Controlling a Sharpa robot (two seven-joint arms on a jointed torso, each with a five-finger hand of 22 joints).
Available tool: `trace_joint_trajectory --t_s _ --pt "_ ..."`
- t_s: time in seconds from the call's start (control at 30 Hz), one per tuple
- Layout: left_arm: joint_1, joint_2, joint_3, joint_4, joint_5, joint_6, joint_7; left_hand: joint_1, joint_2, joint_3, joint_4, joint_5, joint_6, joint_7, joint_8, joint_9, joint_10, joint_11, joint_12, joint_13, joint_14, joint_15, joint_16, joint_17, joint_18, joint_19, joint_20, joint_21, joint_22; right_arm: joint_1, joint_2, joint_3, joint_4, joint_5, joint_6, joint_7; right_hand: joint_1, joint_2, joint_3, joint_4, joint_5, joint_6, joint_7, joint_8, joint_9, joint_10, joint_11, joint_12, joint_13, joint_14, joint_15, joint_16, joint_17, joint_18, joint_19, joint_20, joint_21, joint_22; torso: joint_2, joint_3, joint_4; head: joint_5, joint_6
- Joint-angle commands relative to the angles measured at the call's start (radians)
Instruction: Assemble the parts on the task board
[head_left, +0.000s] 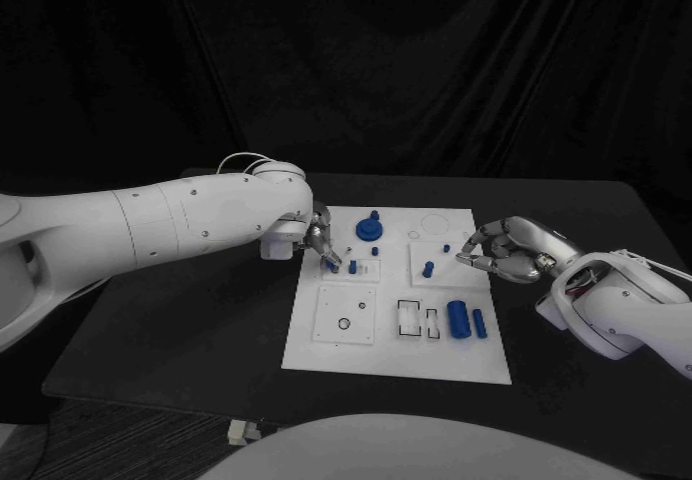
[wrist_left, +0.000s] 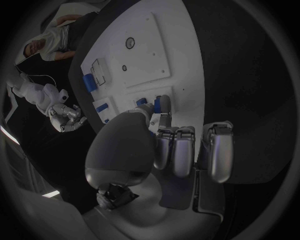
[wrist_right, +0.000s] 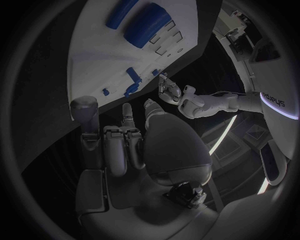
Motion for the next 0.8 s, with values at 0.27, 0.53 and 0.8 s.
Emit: trace_joint_trajectory --t_s 0.27,0.53,0.8 --pt "-0.015 0.019 0.001 -0.013 0.009 -0.005 -0.001 -0.009 0.002 0.057 -0.054 -0.006 -0.008 -0.002 -0.005 -0.002 0.104 -0.002 -0.001 0.263 0.105 0.001 0.003 0.263 0.008 0.061 -0.003 -0.004 0.234 -0.004 0.000 0.001 0.001 -0.002 0.002 -0.011 0.013 0.001 0.005 -0.003 0.005 -0.008 0.000 0.005 0.001 0.102 0.000 0.004 0.263 0.106 -0.002 0.003 0.263 0.020 -0.006 -0.001 -0.005 0.087 0.000 -0.0005 -0.0001 0.000 0.000" --pt "-0.018 0.023 0.001 -0.021 -0.017 -0.026 0.014 -0.010 0.003 0.058 -0.054 -0.007 -0.008 -0.002 -0.005 -0.002 0.104 -0.002 -0.001 0.263 0.105 0.001 0.003 0.263 0.007 0.062 -0.003 -0.003 0.235 -0.004 0.001 0.001 0.000 -0.002 0.001 -0.009 0.013 0.001 0.005 -0.003 0.006 -0.009 0.000 0.005 0.001 0.102 0.000 0.004 0.263 0.106 -0.002 0.003 0.263 0.020 -0.006 -0.001 -0.005 0.087 -0.001 -0.0002 0.0002 -0.002 0.000" --pt "-0.020 0.029 0.001 -0.025 -0.022 -0.012 0.022 -0.011 0.003 0.058 -0.054 -0.007 -0.008 -0.002 -0.005 -0.001 0.104 -0.002 -0.001 0.263 0.105 0.001 0.003 0.263 0.008 0.060 -0.002 -0.006 0.234 -0.004 0.002 0.001 0.000 -0.002 0.001 -0.008 0.013 0.001 0.005 -0.003 0.006 -0.009 0.000 0.005 0.001 0.102 0.000 0.004 0.263 0.106 -0.002 0.003 0.263 0.020 -0.006 -0.001 -0.005 0.087 -0.001 0.0000 0.0000 0.000 0.000"
